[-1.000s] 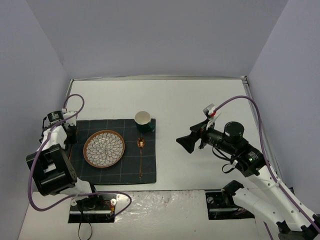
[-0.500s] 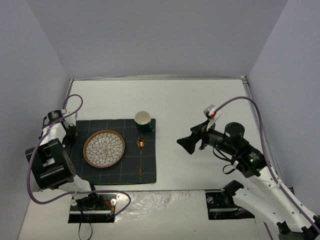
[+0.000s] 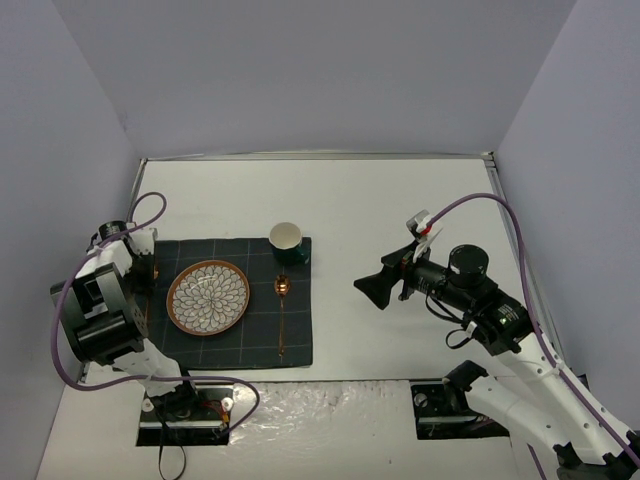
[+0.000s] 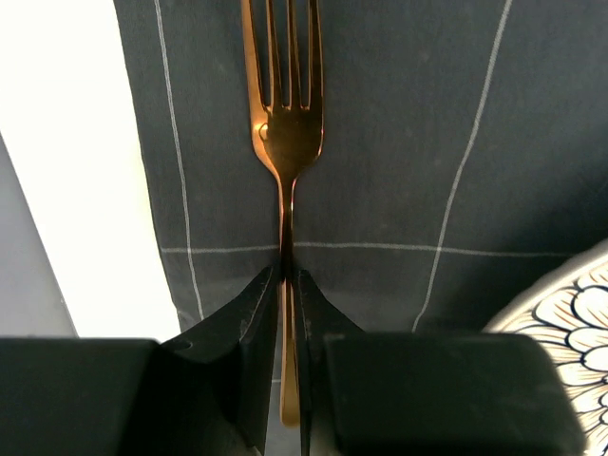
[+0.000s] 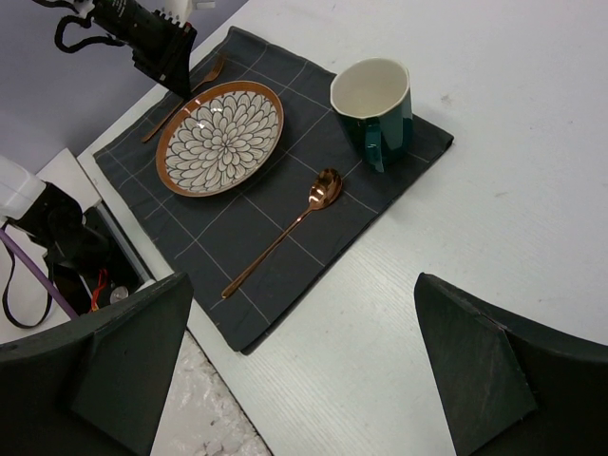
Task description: Set the dinner table for one person
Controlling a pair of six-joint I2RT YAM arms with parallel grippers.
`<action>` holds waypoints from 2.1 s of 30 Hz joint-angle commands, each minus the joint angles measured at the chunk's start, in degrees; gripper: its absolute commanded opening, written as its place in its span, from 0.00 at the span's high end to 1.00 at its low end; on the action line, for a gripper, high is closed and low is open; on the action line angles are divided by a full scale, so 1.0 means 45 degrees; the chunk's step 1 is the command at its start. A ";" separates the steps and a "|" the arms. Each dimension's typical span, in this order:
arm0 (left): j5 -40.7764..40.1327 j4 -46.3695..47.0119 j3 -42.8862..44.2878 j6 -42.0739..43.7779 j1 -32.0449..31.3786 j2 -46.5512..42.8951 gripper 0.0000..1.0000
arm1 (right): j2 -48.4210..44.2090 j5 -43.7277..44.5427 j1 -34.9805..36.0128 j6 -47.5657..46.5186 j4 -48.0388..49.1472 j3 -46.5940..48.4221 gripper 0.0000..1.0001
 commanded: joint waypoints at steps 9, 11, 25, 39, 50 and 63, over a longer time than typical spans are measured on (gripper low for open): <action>-0.0252 -0.0267 0.0873 -0.0173 -0.0106 0.0139 0.87 | 0.0154 0.0055 0.0125 -0.0219 0.0649 0.0358 0.00; -0.0266 -0.0234 0.0817 -0.0216 -0.0109 -0.0008 0.86 | 0.0171 0.0065 0.0125 -0.0232 0.0649 0.0384 0.00; -0.1472 -0.0429 0.1408 -0.2136 -0.0300 -0.4934 0.56 | 0.0296 0.0672 0.0125 -0.0504 0.0315 0.1153 0.00; -0.2309 -0.4299 0.4837 -0.3664 -0.3377 -1.1557 0.33 | -0.0769 0.6852 0.0125 -0.2084 -0.1540 0.3301 0.00; -0.5679 -0.6950 0.6284 -0.6028 -0.6655 -1.4811 0.13 | -0.3002 0.9860 0.0125 -0.2738 -0.2688 0.4251 0.00; -0.7400 -0.9173 0.5791 -0.6387 -0.8410 -1.7288 0.05 | -0.5408 1.0950 0.0144 -0.2739 -0.3179 0.3385 0.00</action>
